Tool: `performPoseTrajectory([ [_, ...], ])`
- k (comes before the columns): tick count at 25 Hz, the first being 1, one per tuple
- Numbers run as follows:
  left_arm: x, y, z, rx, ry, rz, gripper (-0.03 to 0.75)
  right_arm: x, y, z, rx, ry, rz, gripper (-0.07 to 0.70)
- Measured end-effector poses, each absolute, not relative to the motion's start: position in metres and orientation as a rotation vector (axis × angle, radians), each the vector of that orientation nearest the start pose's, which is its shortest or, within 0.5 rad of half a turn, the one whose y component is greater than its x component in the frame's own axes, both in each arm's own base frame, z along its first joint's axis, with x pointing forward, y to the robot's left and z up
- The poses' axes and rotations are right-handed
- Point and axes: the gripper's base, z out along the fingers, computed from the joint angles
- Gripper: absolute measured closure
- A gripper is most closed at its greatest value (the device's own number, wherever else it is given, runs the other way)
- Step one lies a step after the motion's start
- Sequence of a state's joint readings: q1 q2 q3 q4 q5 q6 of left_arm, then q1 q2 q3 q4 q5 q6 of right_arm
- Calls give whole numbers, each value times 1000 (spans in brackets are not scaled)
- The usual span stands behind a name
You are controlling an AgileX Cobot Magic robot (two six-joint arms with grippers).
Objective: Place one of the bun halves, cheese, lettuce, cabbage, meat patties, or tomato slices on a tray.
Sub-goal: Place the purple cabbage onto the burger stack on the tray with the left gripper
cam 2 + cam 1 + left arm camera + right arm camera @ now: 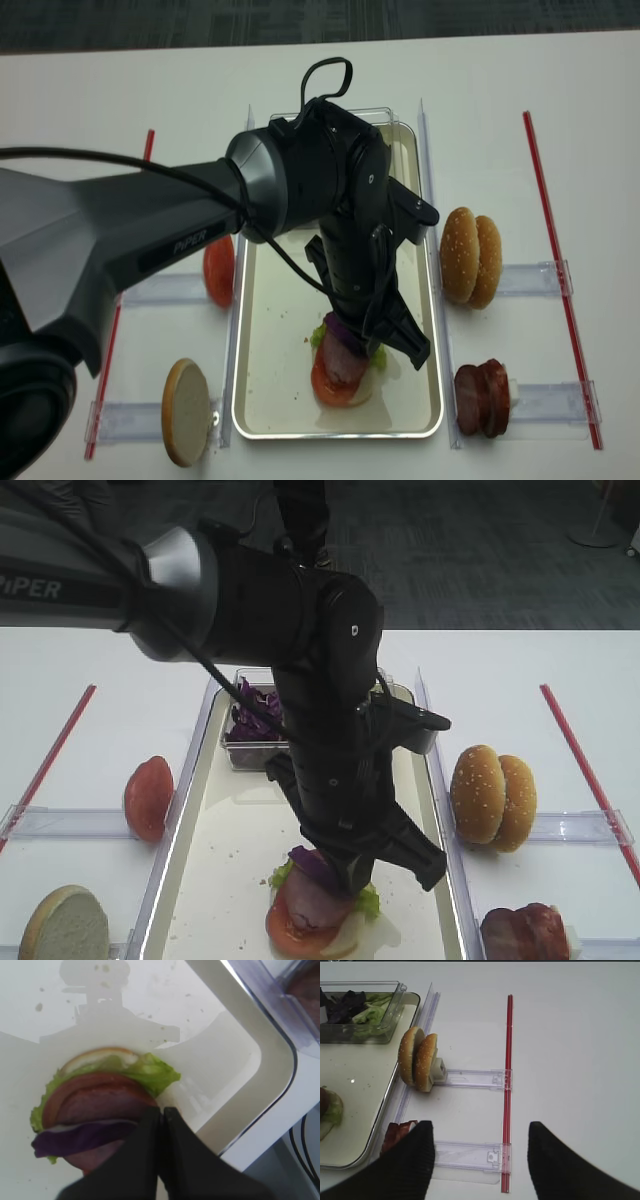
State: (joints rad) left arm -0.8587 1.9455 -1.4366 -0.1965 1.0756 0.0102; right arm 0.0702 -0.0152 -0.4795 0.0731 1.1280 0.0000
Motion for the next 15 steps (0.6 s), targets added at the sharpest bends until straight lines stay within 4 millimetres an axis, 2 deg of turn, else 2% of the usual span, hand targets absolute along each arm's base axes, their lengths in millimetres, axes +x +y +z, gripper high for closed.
performPoseTrajectory([
  [6, 239, -301, 200, 1193, 2897, -300, 731, -8, 5, 266, -80, 2116, 130, 186],
  [15, 239, -301, 200, 1194, 2898, -299, 659, -8, 5, 266, -80, 2116, 130, 186],
])
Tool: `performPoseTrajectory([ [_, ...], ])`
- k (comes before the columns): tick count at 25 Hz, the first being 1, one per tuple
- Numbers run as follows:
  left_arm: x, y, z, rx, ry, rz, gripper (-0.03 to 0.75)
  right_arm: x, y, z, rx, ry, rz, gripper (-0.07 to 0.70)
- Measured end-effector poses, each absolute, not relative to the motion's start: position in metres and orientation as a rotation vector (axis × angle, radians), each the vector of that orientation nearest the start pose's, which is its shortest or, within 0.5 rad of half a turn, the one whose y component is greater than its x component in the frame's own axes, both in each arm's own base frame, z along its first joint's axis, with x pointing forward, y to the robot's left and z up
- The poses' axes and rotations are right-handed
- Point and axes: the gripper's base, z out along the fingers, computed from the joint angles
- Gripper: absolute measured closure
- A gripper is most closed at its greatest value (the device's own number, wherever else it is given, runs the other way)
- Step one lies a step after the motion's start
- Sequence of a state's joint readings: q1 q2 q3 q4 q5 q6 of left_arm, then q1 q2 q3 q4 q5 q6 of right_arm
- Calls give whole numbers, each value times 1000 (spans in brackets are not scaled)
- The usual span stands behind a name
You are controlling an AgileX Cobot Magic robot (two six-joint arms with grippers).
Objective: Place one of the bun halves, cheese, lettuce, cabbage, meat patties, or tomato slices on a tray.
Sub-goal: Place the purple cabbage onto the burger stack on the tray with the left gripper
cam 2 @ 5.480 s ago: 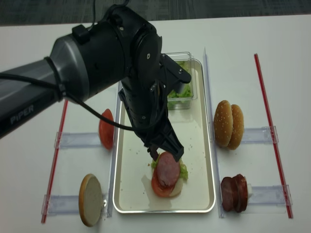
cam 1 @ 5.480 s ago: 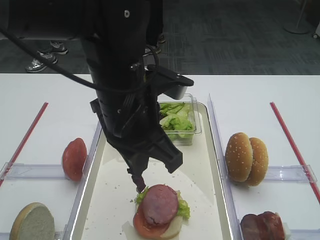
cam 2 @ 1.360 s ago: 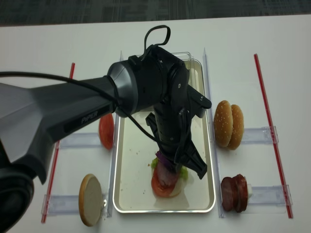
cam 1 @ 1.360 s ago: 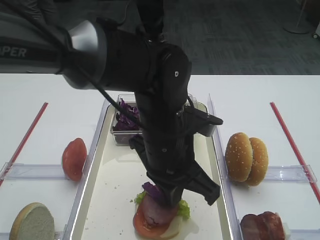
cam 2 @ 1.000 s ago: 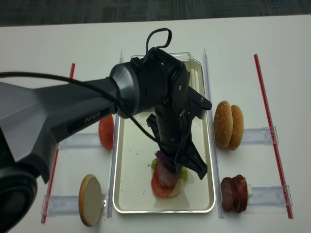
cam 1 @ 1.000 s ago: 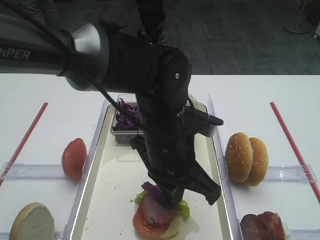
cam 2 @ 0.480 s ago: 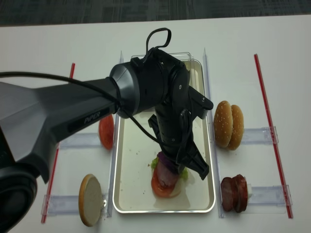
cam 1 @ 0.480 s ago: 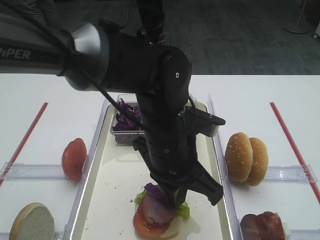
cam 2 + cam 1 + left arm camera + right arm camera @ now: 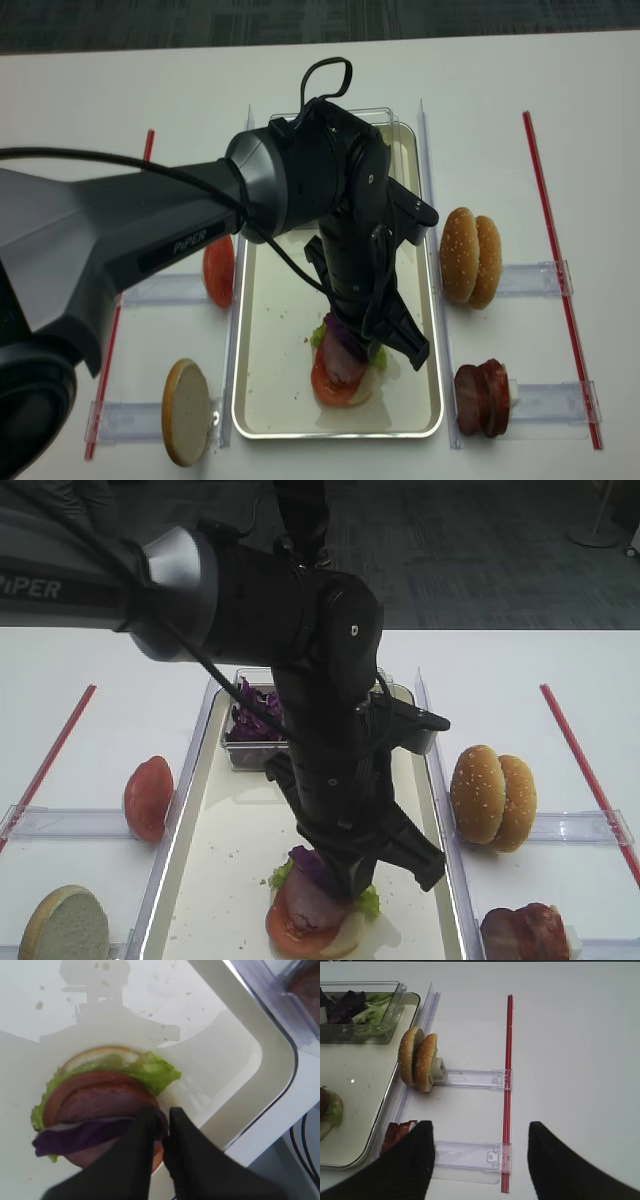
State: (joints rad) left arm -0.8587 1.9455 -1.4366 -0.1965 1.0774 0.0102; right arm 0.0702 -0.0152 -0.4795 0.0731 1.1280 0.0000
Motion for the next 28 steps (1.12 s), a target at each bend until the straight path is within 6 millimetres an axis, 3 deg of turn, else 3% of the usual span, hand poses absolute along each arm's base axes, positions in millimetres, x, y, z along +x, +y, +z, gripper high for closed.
performPoseTrajectory([
  [11, 240, -300, 201, 1203, 2898, -281, 592, -8, 5, 266, -80, 2116, 130, 186],
  [17, 245, -304, 212, 1206, 2861, -276, 538, -8, 5, 266, -80, 2116, 130, 186],
  [28, 267, -303, 247, 1143, 2797, -232, 526, -8, 5, 266, -80, 2116, 130, 186],
])
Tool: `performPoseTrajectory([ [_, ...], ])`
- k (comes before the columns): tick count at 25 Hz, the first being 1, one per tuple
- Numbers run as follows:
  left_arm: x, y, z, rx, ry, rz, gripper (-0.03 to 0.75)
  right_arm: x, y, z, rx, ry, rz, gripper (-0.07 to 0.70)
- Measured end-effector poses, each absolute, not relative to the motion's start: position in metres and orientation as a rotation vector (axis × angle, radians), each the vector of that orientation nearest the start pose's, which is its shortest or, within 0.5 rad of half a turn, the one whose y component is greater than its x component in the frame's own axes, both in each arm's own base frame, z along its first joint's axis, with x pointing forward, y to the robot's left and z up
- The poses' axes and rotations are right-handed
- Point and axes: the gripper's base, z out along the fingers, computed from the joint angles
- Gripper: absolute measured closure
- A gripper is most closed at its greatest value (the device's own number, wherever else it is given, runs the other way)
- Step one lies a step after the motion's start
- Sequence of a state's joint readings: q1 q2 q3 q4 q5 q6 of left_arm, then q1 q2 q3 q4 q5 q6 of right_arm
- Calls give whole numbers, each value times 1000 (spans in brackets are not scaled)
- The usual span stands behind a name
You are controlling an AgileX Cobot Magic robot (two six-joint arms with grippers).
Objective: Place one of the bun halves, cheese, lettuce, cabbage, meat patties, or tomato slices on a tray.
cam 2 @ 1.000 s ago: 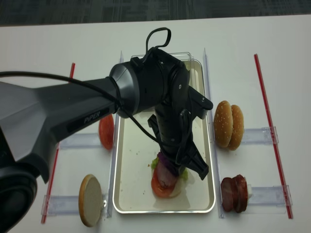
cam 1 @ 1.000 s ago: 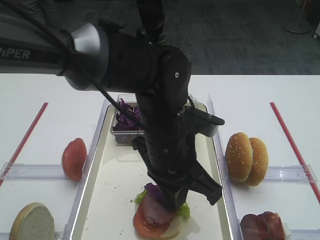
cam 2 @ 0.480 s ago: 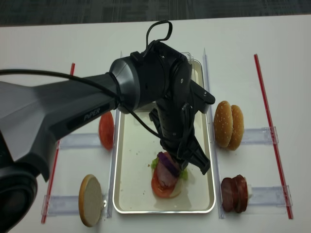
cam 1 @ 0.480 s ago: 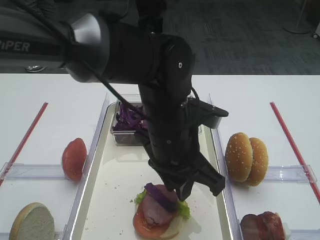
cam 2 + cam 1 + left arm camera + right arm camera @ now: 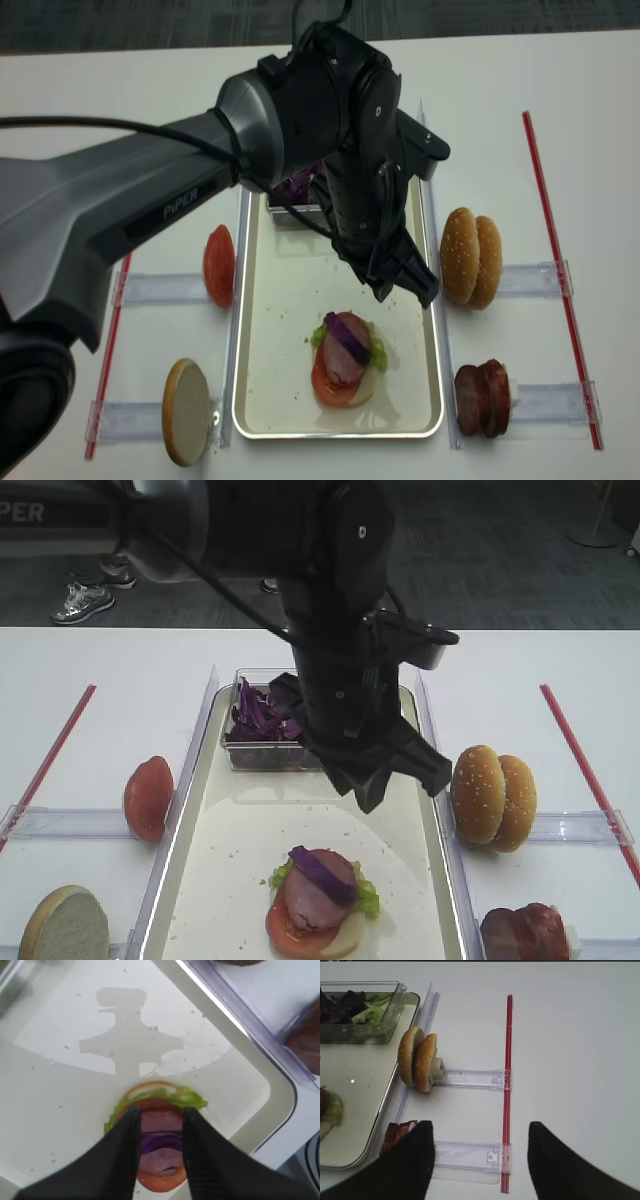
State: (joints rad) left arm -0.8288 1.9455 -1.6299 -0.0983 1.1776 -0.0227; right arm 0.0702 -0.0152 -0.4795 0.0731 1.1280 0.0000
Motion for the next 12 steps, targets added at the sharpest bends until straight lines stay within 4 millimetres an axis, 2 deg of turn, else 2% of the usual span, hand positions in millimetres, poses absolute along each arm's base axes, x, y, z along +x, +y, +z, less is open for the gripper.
performPoseTrajectory([
  [12, 304, -269, 259, 959, 2840, -170, 460, -8, 5, 266, -72, 2116, 135, 186],
])
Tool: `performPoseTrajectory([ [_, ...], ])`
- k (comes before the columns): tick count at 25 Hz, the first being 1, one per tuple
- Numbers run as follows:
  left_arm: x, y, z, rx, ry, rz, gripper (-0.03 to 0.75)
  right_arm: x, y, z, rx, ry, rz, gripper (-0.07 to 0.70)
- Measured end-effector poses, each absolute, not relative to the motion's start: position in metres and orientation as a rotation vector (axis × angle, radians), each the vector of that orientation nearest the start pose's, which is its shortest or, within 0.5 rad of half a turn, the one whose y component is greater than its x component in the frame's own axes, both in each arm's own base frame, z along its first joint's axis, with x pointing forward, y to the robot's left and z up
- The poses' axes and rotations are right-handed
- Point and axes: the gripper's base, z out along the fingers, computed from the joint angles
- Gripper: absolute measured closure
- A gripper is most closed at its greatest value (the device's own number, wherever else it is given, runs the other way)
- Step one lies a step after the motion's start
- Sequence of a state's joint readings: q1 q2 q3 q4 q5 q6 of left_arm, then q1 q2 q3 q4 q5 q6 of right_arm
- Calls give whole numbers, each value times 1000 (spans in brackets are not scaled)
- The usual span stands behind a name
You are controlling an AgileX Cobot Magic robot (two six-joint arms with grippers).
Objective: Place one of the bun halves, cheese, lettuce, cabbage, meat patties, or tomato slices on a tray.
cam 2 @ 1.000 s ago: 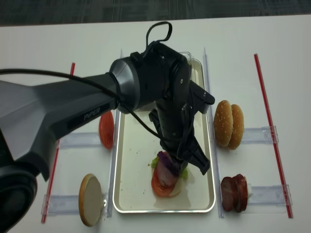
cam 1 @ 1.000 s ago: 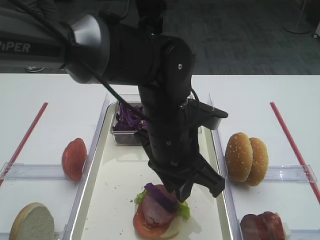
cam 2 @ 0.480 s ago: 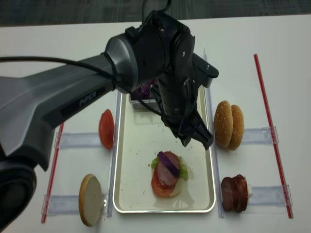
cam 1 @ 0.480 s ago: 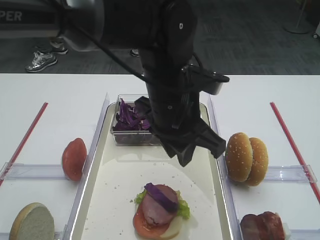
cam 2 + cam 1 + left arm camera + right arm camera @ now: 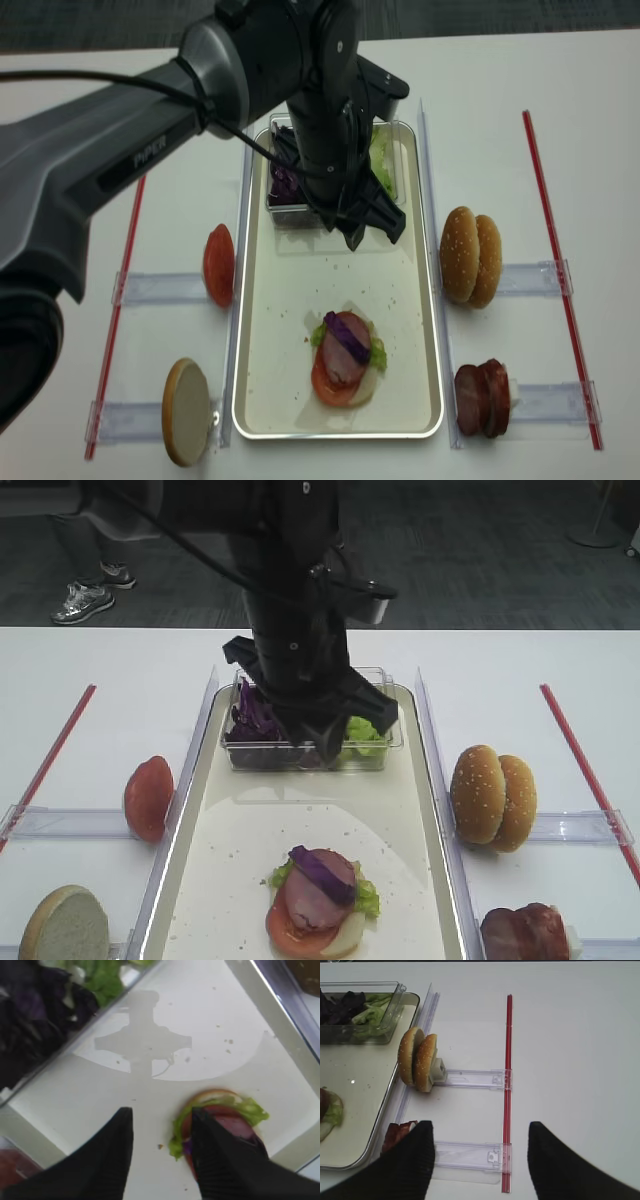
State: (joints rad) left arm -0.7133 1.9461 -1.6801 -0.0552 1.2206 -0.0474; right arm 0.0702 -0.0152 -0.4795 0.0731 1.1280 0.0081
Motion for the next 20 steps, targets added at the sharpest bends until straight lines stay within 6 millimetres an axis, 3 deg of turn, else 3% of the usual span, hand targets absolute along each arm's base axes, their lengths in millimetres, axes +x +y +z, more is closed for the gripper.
performPoseTrajectory([
  [6, 333, -238, 269, 814, 2837, -125, 459, -8, 5, 266, -72, 2116, 135, 186],
  [20, 386, -135, 269, 380, 2904, 12, 458, -8, 5, 266, -72, 2116, 135, 186],
])
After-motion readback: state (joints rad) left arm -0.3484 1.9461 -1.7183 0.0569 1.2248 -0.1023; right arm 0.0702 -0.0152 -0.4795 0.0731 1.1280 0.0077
